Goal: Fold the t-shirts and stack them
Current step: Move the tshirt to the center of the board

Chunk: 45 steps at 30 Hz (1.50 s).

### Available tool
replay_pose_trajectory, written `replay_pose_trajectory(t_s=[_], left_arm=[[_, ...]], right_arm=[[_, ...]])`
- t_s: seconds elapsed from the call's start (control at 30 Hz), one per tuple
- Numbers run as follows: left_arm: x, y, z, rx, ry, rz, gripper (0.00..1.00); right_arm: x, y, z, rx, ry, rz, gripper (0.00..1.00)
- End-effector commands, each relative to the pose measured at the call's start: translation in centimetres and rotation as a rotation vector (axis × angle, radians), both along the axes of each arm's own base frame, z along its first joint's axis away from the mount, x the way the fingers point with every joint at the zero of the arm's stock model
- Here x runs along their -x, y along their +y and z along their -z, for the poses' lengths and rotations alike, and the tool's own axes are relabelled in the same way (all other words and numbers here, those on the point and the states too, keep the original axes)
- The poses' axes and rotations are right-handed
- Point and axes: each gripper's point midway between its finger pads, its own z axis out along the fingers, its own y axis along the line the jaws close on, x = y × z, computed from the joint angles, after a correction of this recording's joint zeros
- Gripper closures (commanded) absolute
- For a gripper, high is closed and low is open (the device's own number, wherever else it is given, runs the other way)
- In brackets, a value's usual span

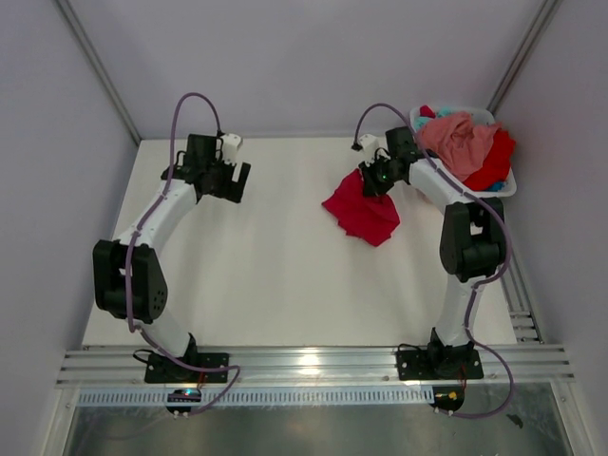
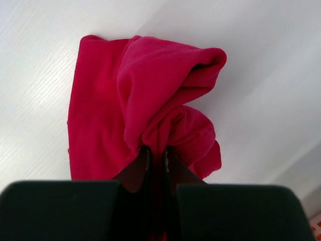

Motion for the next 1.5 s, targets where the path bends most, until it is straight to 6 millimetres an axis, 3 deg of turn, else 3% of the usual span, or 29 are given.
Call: replay_pose_trajectory(t_s=[0.0,0.1,0.13,0.37,0.5,0.63,0.67,0.73,0.77,0.83,0.87,0.9,0.93,1.07,1.17,1.23,1.27,1.33,1.4,1.47], left_arm=[[-0.4,0.4,-0.8,-0.010,-0.046,-0.003,0.10],[-0.6,0.4,-0.5,-0.009,-0.044,-0.004,0.11],[-0.7,0.4,-0.3,-0.007,-0.040,-0.007,0.11],[-0.4,0.5,-0.1,-0.005,-0.030,-0.009,0.10],[0.0,0.7,-0.3,-0.009,-0.034,-0.010,0.11],[0.2,0.8,-0.2,-0.015,-0.033,-0.009,0.10],[0.2,0.9,-0.2,-0.016,-0.033,-0.012,0.11],[0.3,1.0,-0.4,-0.018,-0.035,-0.010,0.11],[0.4,1.0,-0.5,-0.018,-0.037,-0.011,0.11],[0.5,1.0,-0.9,-0.019,-0.048,-0.009,0.10],[0.4,1.0,-1.1,-0.021,-0.055,-0.006,0.10],[0.3,1.0,-1.2,-0.021,-0.058,-0.004,0.11],[0.3,1.0,-1.4,-0.021,-0.061,-0.005,0.11],[0.0,0.7,-1.8,-0.006,-0.065,0.004,0.10],[-0.1,0.1,-1.5,0.017,-0.043,0.022,0.10],[-0.2,-0.9,-1.6,0.054,-0.022,0.062,0.10],[0.2,-1.2,-0.3,0.061,0.035,0.073,0.10],[0.1,-2.4,-0.4,0.101,0.071,0.123,0.10],[0.4,-2.9,1.1,0.117,0.143,0.145,0.11],[0.4,-3.8,1.1,0.129,0.157,0.201,0.11]], right_arm=[[-1.3,1.4,-3.4,0.061,-0.113,-0.004,0.97],[-0.3,5.1,-4.6,0.093,-0.155,-0.074,0.97],[0.5,7.4,-5.1,0.096,-0.166,-0.120,0.97],[2.2,16.3,-11.3,0.062,-0.265,-0.252,0.97],[3.7,19.5,-13.7,-0.003,-0.304,-0.295,0.97],[6.7,21.3,-13.4,-0.049,-0.248,-0.382,0.97],[7.7,21.0,-12.0,-0.033,-0.199,-0.400,0.97],[9.1,20.5,-9.8,-0.005,-0.130,-0.442,0.84],[10.3,19.4,-7.6,0.039,-0.059,-0.453,0.82],[11.2,18.3,-5.8,0.079,-0.024,-0.464,0.62],[12.1,17.5,-3.8,0.099,0.014,-0.461,0.52],[12.6,17.1,-3.4,0.097,0.025,-0.463,0.44],[13.2,17.0,-3.8,0.085,0.026,-0.465,0.28],[15.9,16.5,-4.0,0.042,0.098,-0.494,0.25],[16.3,15.8,-4.5,0.059,0.100,-0.479,0.24],[15.3,14.1,-3.9,0.142,0.061,-0.405,0.24],[13.9,13.7,-4.8,0.158,-0.017,-0.360,0.24],[11.1,10.4,-4.4,0.317,-0.124,-0.195,0.23],[8.9,8.4,-4.8,0.409,-0.204,-0.081,0.23],[7.4,6.5,-4.6,0.477,-0.250,0.022,0.23]])
